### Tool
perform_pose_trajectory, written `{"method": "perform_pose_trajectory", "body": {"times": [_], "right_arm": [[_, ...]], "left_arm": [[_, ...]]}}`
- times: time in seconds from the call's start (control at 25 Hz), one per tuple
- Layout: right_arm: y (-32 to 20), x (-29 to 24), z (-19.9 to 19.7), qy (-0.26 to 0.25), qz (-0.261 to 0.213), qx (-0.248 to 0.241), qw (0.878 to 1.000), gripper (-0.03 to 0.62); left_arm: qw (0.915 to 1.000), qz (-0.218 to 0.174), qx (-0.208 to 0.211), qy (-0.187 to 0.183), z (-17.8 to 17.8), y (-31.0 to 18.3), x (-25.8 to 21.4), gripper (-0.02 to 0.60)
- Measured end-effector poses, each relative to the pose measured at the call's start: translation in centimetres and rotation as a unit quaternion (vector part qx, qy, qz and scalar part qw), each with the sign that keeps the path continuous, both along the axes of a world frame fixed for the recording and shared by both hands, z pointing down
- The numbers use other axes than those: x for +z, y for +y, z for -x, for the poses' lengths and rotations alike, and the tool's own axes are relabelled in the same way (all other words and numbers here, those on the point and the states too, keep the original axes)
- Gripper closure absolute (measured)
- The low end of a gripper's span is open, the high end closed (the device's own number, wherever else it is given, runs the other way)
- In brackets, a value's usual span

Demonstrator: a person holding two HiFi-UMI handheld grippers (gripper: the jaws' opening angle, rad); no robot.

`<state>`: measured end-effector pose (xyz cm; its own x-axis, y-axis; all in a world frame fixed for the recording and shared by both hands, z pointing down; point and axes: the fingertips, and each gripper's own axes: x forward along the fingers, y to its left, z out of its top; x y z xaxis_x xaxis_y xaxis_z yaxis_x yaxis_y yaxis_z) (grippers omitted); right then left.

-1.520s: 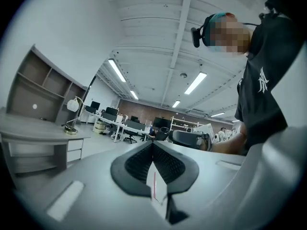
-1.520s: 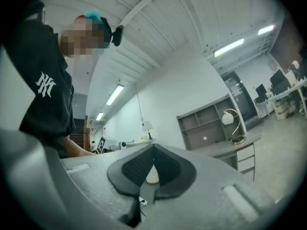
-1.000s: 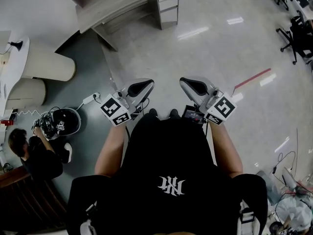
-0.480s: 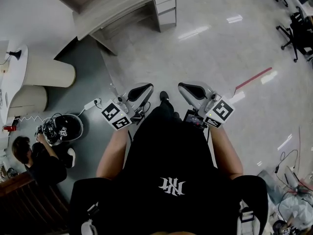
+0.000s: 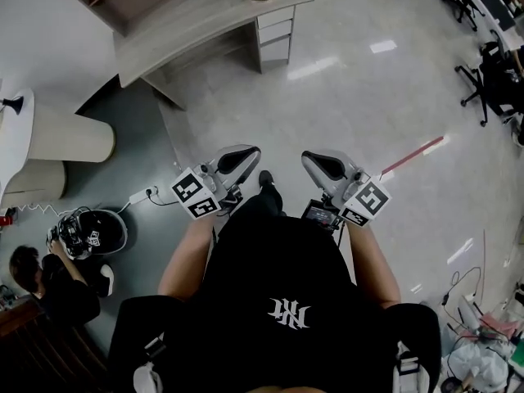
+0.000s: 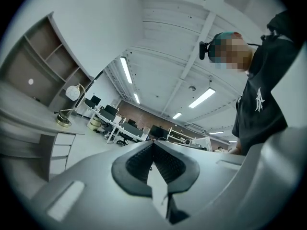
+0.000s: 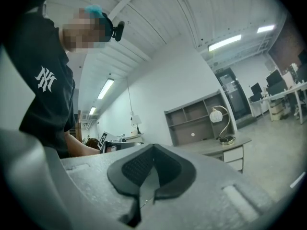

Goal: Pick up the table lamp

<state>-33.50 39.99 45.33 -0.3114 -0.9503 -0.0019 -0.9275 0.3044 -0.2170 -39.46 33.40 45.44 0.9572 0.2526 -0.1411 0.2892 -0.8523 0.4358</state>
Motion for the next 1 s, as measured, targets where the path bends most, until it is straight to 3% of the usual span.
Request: {"method": "perform_pose_trajectory", "body": {"times": [0.2,0.36,0.8,1.0], "right_arm": [[-5.4,-1.1,-2.7,0.015,0.008,-0.018,1.0,0.595],[-8.2,-1.1,-5.4,0.016,0.024,-0.007,1.0,0.595],[-14.7,-1.3,-13.4,-0.003,0.022,0.014,1.0,0.595],[-18.1,-1.2,-19.2,0.001,0.008,-0.001,1.0,0.595]], "left_arm": [[0.9999,0.005,-0.009,0.005,-3.7,-6.0,-0.4,0.584],[0.9998,-0.015,-0.01,-0.006,-6.2,-9.6,-1.1,0.583],[0.9997,0.004,0.018,-0.012,-14.8,-15.1,0.3,0.586],[0.9996,-0.002,-0.006,-0.028,-19.2,-18.1,1.2,0.586]]}}
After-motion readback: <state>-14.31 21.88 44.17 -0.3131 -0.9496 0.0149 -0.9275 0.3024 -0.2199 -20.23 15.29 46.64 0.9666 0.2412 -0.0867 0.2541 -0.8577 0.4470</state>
